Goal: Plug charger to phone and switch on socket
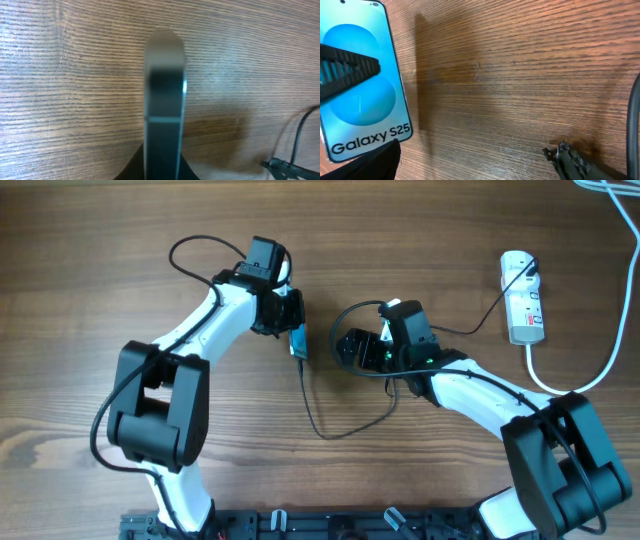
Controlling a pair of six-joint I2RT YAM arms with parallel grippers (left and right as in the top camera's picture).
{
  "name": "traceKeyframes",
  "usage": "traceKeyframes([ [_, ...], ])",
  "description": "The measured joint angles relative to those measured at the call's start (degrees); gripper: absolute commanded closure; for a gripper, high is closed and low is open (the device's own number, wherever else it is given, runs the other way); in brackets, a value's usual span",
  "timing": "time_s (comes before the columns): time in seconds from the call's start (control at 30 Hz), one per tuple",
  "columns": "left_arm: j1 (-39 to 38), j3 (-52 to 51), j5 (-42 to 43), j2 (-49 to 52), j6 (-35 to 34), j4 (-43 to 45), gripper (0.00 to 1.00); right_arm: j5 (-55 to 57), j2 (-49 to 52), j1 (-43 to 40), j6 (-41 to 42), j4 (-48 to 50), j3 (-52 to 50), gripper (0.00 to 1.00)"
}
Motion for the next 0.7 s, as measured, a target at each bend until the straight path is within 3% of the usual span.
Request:
traceKeyframes([
  [0.23,-0.09,0.0,-0.42,0.74,-0.46,0.96,0.87,0.48,0.0,0.0,0.0,0.0,0.0,0.0],
  [0.37,-0.31,0.0,-0.39,2.19,-1.2,2.25,0.64,0.83,0.0,0.0,0.0,-0.02,0.0,0.0],
  [0.43,-0.46,0.0,-0.72,2.51,-1.11,2.34,0.63,0.87,0.0,0.0,0.0,0.0,0.0,0.0],
  [0.57,-0.5,0.0,-1.49,2.6,-1.46,2.4,0.72,0.87,0.0,0.0,0.0,0.07,0.0,0.0],
  [0.63,-0.5,0.0,-1.66,2.6,-1.38,2.54,0.71,0.87,0.0,0.0,0.0,0.24,0.0,0.0],
  [0.7,-0.5,0.0,-1.66,2.6,-1.4,2.58,0.63,0.87,0.0,0.0,0.0,0.24,0.0,0.0],
])
